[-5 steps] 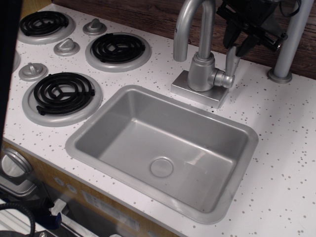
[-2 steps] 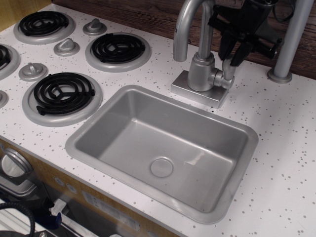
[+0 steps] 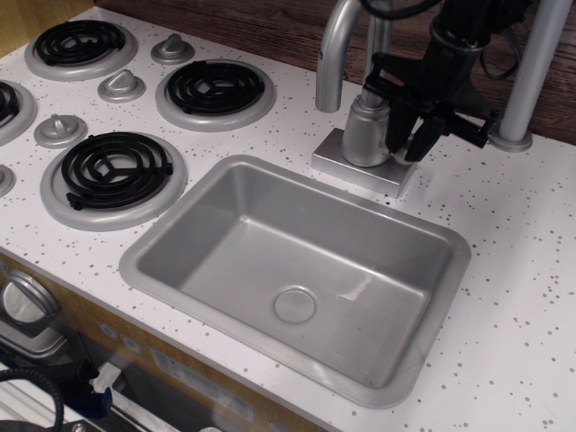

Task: Lever vertical to front

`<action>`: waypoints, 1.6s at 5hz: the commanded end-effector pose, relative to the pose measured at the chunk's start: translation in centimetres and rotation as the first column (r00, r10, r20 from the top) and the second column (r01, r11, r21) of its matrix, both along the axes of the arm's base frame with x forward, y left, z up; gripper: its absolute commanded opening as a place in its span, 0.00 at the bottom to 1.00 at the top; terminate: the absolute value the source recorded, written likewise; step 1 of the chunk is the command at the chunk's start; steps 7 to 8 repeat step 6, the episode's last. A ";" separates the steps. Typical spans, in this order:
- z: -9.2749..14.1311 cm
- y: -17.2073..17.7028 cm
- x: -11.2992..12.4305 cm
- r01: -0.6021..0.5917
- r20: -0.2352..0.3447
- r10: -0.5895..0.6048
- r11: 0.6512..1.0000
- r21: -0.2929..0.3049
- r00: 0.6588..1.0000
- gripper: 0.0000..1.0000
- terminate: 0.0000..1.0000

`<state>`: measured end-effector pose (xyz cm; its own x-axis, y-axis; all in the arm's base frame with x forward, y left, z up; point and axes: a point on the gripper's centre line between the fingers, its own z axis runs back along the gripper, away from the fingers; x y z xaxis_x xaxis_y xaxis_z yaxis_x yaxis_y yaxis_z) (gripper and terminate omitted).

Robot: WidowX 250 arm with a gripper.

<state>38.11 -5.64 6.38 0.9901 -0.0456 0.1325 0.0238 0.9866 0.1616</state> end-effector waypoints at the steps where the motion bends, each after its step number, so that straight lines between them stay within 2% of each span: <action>1: -1.0 0.9 0.7 -0.005 0.035 0.006 0.999 -0.040 0.999 0.00 0.00; 2: -0.3 0.7 0.6 -0.014 0.041 0.015 1.000 -0.016 0.999 0.00 0.00; 3: 1.5 0.3 -0.7 -0.045 0.036 0.044 0.999 0.024 0.998 1.00 0.00; 4: 3.3 0.3 -2.1 -0.075 0.023 0.074 0.996 0.056 0.997 1.00 0.00; 5: 3.9 0.2 -3.3 -0.086 0.008 0.086 0.995 0.058 0.996 1.00 0.00; 6: 4.2 -0.1 -3.8 -0.086 -0.004 0.086 0.995 0.047 0.996 1.00 1.00; 8: 4.2 -0.1 -3.8 -0.086 -0.004 0.086 0.995 0.047 0.996 1.00 1.00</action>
